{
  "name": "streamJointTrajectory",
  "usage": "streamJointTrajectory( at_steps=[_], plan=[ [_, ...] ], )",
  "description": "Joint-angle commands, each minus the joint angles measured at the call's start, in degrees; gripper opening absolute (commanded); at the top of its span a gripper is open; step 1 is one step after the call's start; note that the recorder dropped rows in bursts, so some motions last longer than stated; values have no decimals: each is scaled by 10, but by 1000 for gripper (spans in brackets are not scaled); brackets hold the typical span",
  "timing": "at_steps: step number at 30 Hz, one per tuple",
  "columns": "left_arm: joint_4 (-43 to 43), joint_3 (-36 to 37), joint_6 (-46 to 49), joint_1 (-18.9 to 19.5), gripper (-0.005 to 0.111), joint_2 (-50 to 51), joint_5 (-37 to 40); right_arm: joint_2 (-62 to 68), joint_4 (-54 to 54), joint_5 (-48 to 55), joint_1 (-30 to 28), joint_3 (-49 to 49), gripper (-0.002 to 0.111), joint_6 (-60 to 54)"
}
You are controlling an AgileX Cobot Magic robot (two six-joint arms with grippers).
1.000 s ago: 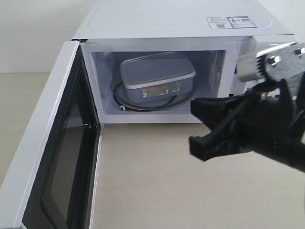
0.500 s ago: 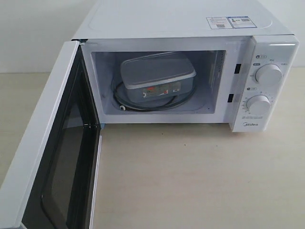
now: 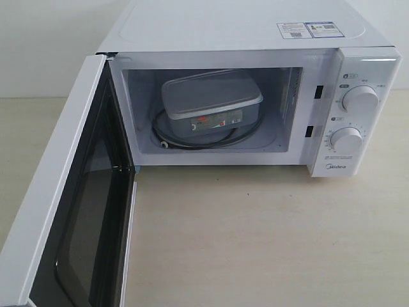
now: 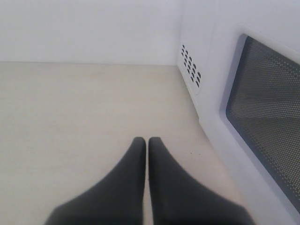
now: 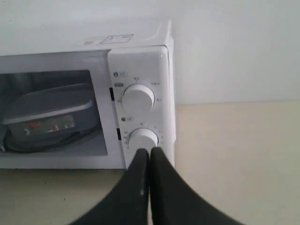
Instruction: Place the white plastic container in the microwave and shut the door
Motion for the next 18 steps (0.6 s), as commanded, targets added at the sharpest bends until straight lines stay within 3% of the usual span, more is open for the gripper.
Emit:
streamJointTrajectory(
  at_steps=[1, 9, 18],
  plan=[
    [1, 2, 5, -3, 4, -1, 2, -5, 6, -11, -2, 32, 0, 28],
    [1, 2, 5, -3, 4, -1, 2, -35, 0, -55, 25, 78, 0, 67],
    [1, 2, 5, -3, 4, -1, 2, -65, -81, -24, 25, 78, 0, 123]
  ],
)
